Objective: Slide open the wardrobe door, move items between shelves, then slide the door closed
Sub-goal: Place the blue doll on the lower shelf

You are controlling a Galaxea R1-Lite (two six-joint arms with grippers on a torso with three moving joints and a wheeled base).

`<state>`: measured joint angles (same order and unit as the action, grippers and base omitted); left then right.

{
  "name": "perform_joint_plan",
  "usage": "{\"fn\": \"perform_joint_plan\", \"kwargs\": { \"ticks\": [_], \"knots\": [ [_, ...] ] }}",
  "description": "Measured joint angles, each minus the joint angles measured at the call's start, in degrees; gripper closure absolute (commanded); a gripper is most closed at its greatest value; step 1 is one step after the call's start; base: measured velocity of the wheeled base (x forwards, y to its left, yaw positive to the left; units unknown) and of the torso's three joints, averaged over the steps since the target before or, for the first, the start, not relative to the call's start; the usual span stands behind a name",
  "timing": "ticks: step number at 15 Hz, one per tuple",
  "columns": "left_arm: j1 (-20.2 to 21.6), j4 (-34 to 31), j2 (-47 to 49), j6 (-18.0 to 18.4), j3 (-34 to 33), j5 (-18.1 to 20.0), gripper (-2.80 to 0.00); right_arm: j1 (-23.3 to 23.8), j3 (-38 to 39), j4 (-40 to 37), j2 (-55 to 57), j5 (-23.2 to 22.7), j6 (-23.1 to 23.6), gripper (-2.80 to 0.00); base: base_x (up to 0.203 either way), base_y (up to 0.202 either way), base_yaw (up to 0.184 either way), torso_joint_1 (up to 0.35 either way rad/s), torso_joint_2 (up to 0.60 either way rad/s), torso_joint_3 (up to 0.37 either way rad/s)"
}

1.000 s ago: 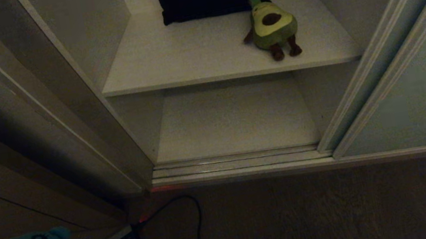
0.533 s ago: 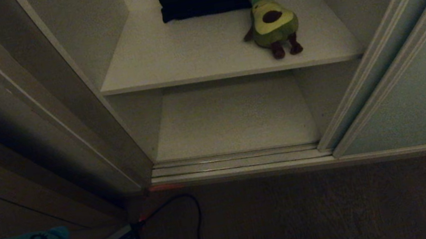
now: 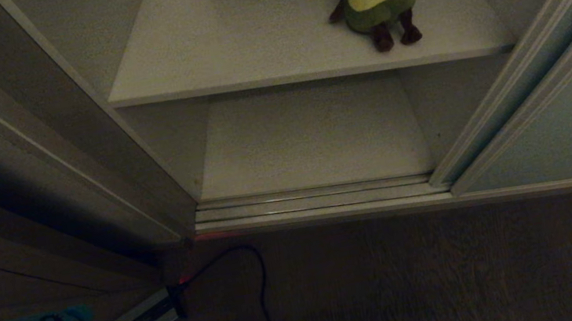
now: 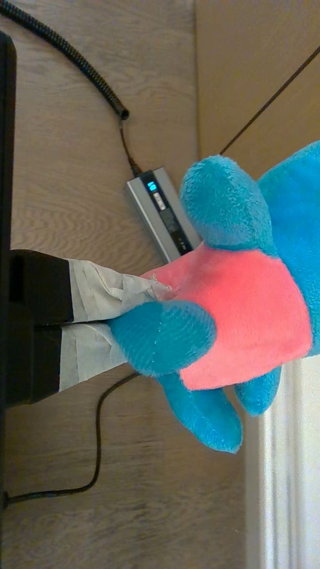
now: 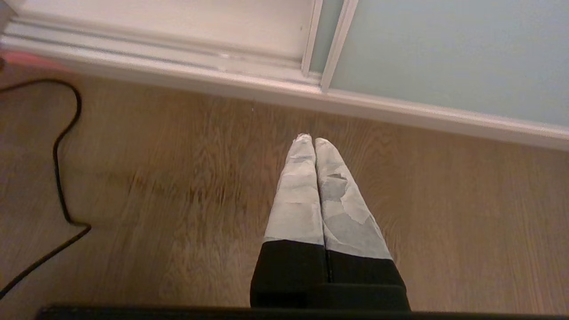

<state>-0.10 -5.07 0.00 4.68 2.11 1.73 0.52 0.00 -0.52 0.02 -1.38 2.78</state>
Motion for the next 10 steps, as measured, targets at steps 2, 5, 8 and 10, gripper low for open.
{"fn": "perform_joint_plan", "kwargs": {
  "ticks": [2, 5, 8, 10],
  "knots": [
    [0.0, 0.0, 0.0, 0.1, 0.0, -0.1, 0.0, 0.0, 0.0, 0.0, 0.0, 0.0, 0.0, 0.0, 0.0, 0.0, 0.0, 0.004, 0.0, -0.2],
    [0.0, 0.1, 0.0, 0.2, -0.1, -0.1, 0.0, 0.0, 0.0, 0.0, 0.0, 0.0, 0.0, 0.0, 0.0, 0.0, 0.0, 0.004, 0.0, -0.196],
    [0.0, 0.1, 0.0, 0.2, -0.1, 0.0, 0.0, 0.0, 0.0, 0.0, 0.0, 0.0, 0.0, 0.0, 0.0, 0.0, 0.0, 0.005, 0.0, -0.197],
    [0.0, 0.1, 0.0, 0.0, -0.1, 0.0, 0.0, 0.0, 0.0, 0.0, 0.0, 0.0, 0.0, 0.0, 0.0, 0.0, 0.0, 0.003, 0.0, -0.199]
  ]
}}
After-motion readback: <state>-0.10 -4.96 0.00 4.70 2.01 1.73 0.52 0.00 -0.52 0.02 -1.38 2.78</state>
